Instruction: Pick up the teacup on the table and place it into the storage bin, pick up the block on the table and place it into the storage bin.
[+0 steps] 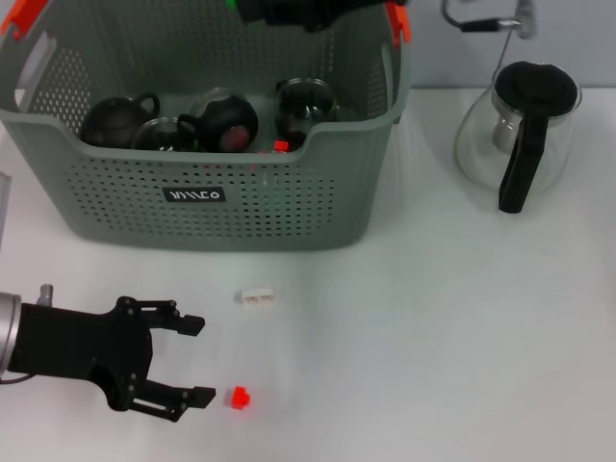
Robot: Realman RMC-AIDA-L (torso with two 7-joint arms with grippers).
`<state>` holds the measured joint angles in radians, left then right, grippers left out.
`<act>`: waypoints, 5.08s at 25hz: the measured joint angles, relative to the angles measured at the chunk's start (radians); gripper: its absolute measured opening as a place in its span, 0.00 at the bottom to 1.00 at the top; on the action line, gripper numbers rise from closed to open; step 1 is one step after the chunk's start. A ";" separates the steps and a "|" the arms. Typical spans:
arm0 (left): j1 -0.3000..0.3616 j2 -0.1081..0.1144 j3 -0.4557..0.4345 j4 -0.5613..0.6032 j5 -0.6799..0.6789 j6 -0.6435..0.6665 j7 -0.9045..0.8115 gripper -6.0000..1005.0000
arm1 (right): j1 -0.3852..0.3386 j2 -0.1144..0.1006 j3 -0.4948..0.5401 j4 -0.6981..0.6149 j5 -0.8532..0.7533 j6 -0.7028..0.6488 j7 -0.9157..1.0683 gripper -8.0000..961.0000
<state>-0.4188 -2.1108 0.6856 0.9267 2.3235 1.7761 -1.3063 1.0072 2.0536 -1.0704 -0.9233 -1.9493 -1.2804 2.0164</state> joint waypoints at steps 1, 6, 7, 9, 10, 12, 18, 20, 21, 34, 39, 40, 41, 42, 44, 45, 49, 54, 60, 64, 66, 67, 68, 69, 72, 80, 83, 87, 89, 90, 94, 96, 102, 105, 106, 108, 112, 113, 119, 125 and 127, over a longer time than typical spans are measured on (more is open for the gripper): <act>-0.001 0.000 -0.001 0.000 0.000 0.000 0.000 0.88 | 0.021 0.008 -0.001 0.011 -0.047 0.034 0.017 0.28; -0.006 0.000 -0.002 0.000 0.000 0.005 -0.002 0.88 | 0.082 0.041 -0.027 0.032 -0.223 0.137 0.096 0.29; -0.007 0.000 -0.002 0.000 -0.001 0.005 -0.003 0.88 | 0.084 0.042 -0.040 0.035 -0.234 0.152 0.107 0.29; -0.008 0.001 -0.002 0.000 -0.001 0.004 -0.004 0.88 | 0.081 0.041 -0.075 0.038 -0.242 0.191 0.125 0.29; -0.008 0.001 -0.002 0.000 -0.001 0.004 -0.004 0.88 | 0.077 0.041 -0.086 0.038 -0.242 0.206 0.126 0.32; -0.011 0.003 -0.002 0.002 -0.001 0.005 -0.005 0.88 | 0.064 0.042 -0.095 0.026 -0.237 0.224 0.106 0.36; -0.029 0.007 -0.003 0.011 -0.013 0.024 -0.019 0.88 | -0.083 0.046 -0.127 -0.109 -0.001 0.141 -0.073 0.50; -0.037 0.008 -0.003 0.023 -0.016 0.049 -0.019 0.88 | -0.168 0.044 -0.135 -0.161 0.115 0.047 -0.158 0.54; -0.040 0.009 -0.002 0.037 -0.016 0.066 -0.018 0.88 | -0.199 0.044 -0.136 -0.173 0.148 0.008 -0.190 0.59; -0.072 -0.039 0.277 0.314 0.094 0.077 -0.066 0.88 | -0.489 0.044 -0.172 -0.027 0.214 -0.262 -0.388 0.97; -0.086 -0.058 0.496 0.384 0.186 -0.004 -0.162 0.88 | -0.483 0.041 -0.162 0.047 0.210 -0.241 -0.422 0.97; -0.091 -0.057 0.531 0.384 0.193 -0.021 -0.182 0.88 | -0.483 0.041 -0.161 0.050 0.210 -0.237 -0.425 0.97; -0.096 -0.057 0.557 0.382 0.199 -0.030 -0.197 0.88 | -0.483 0.041 -0.161 0.051 0.210 -0.235 -0.428 0.97; -0.102 -0.057 0.567 0.380 0.205 -0.037 -0.205 0.88 | -0.482 0.041 -0.161 0.051 0.210 -0.231 -0.432 0.97; -0.112 -0.059 0.585 0.374 0.212 -0.044 -0.220 0.88 | -0.481 0.041 -0.160 0.051 0.210 -0.230 -0.433 0.97; -0.113 -0.060 0.600 0.373 0.213 -0.050 -0.231 0.88 | -0.481 0.041 -0.160 0.051 0.210 -0.228 -0.433 0.97; -0.112 -0.060 0.677 0.374 0.222 -0.084 -0.289 0.88 | -0.479 0.039 -0.157 0.051 0.210 -0.215 -0.449 0.96; -0.114 -0.061 0.765 0.370 0.238 -0.107 -0.372 0.87 | -0.478 0.040 -0.157 0.052 0.210 -0.213 -0.460 0.96; -0.116 -0.063 0.801 0.354 0.241 -0.147 -0.441 0.84 | -0.478 0.040 -0.151 0.076 0.210 -0.213 -0.484 0.96; -0.119 -0.063 0.825 0.337 0.255 -0.171 -0.477 0.82 | -0.477 0.040 -0.151 0.082 0.210 -0.212 -0.502 0.96; -0.120 -0.063 0.826 0.332 0.262 -0.173 -0.483 0.80 | -0.479 0.039 -0.152 0.089 0.203 -0.212 -0.518 0.97; -0.121 -0.063 0.827 0.330 0.264 -0.173 -0.486 0.79 | -0.479 0.039 -0.151 0.095 0.193 -0.212 -0.529 0.97; -0.122 -0.062 0.827 0.328 0.265 -0.171 -0.488 0.78 | -0.477 0.039 -0.149 0.101 0.177 -0.211 -0.537 0.97; -0.123 -0.062 0.827 0.328 0.265 -0.170 -0.490 0.77 | -0.473 0.038 -0.148 0.105 0.158 -0.209 -0.543 0.97; -0.126 -0.061 0.827 0.327 0.268 -0.168 -0.493 0.73 | -0.459 0.036 -0.147 0.106 0.114 -0.206 -0.536 0.97; -0.132 -0.061 0.832 0.306 0.269 -0.189 -0.503 0.69 | -0.442 0.033 -0.118 0.106 0.068 -0.203 -0.522 0.97; -0.140 -0.060 0.833 0.295 0.270 -0.201 -0.512 0.66 | -0.441 0.034 -0.109 0.106 0.067 -0.201 -0.522 0.97; -0.154 -0.058 0.833 0.290 0.271 -0.196 -0.520 0.64 | -0.439 0.037 -0.104 0.106 0.067 -0.194 -0.522 0.97; -0.159 -0.057 0.831 0.289 0.273 -0.191 -0.521 0.62 | -0.439 0.037 -0.099 0.106 0.067 -0.191 -0.522 0.97; -0.159 -0.057 0.831 0.288 0.273 -0.190 -0.521 0.61 | -0.439 0.037 -0.097 0.106 0.067 -0.191 -0.521 0.97; -0.160 -0.057 0.838 0.281 0.287 -0.192 -0.520 0.48 | -0.439 0.038 -0.093 0.106 0.067 -0.190 -0.522 0.97; -0.159 -0.059 0.842 0.278 0.291 -0.195 -0.518 0.41 | -0.439 0.038 -0.092 0.106 0.067 -0.190 -0.525 0.97; -0.158 -0.060 0.845 0.275 0.292 -0.201 -0.515 0.31 | -0.440 0.040 -0.092 0.107 0.068 -0.181 -0.529 0.97; -0.158 -0.061 0.850 0.268 0.289 -0.201 -0.515 0.26 | -0.440 0.040 -0.092 0.108 0.070 -0.180 -0.530 0.97; -0.158 -0.061 0.852 0.267 0.289 -0.202 -0.515 0.24 | -0.440 0.040 -0.092 0.108 0.070 -0.179 -0.530 0.97; -0.157 -0.061 0.855 0.267 0.288 -0.203 -0.515 0.22 | -0.440 0.040 -0.092 0.108 0.071 -0.179 -0.530 0.97; -0.156 -0.061 0.856 0.267 0.284 -0.204 -0.517 0.22 | -0.440 0.040 -0.092 0.109 0.073 -0.179 -0.531 0.97; -0.156 -0.061 0.858 0.267 0.284 -0.204 -0.517 0.22 | -0.440 0.040 -0.092 0.109 0.073 -0.179 -0.531 0.97; -0.152 -0.063 0.866 0.278 0.282 -0.199 -0.531 0.21 | -0.440 0.040 -0.090 0.109 0.074 -0.179 -0.531 0.97; -0.118 -0.065 0.832 0.393 0.224 -0.144 -0.568 0.21 | -0.443 0.038 -0.081 0.112 0.073 -0.180 -0.530 0.97; -0.114 -0.063 0.759 0.434 0.161 -0.111 -0.595 0.22 | -0.446 0.035 -0.073 0.116 0.072 -0.180 -0.528 0.97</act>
<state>-0.5324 -2.1736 1.4443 1.3612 2.4849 1.6654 -1.9016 0.5609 2.0887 -1.1435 -0.8077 -1.8774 -1.4606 1.4881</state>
